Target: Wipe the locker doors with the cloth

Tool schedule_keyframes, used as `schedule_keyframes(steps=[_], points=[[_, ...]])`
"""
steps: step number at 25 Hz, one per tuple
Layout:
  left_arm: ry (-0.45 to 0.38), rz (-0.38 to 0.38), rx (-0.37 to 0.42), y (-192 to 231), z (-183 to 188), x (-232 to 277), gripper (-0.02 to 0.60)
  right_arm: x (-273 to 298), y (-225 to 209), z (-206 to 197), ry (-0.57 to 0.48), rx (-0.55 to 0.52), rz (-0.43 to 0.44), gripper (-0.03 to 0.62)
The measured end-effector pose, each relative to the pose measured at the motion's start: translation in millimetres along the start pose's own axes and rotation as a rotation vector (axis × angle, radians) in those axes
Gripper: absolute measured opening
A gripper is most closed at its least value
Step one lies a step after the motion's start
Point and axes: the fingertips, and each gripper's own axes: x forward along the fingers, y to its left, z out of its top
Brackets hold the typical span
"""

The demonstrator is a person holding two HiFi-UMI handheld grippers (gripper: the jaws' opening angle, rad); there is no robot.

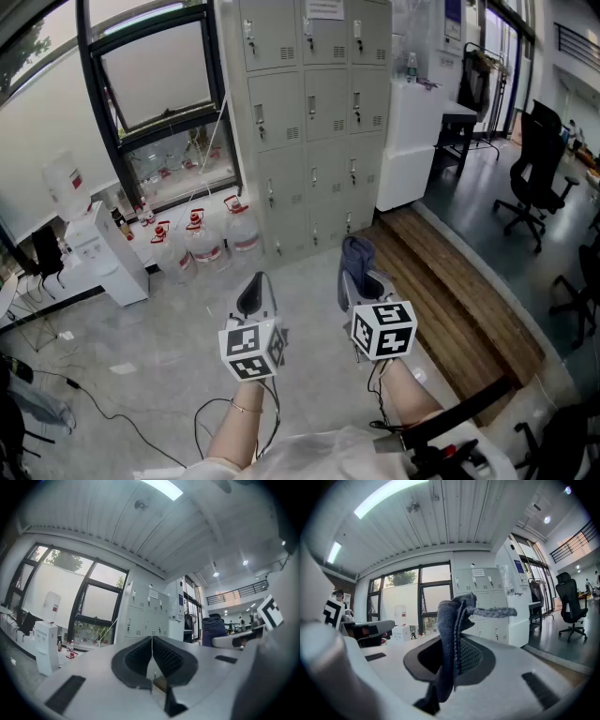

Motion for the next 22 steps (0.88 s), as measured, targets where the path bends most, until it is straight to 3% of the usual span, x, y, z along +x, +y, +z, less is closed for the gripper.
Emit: schedule_keyframes(steps=[22], points=[[0.017, -0.021, 0.002, 71, -6, 12, 0.009, 43, 45, -10, 0.002, 0.023, -0.042, 0.041]])
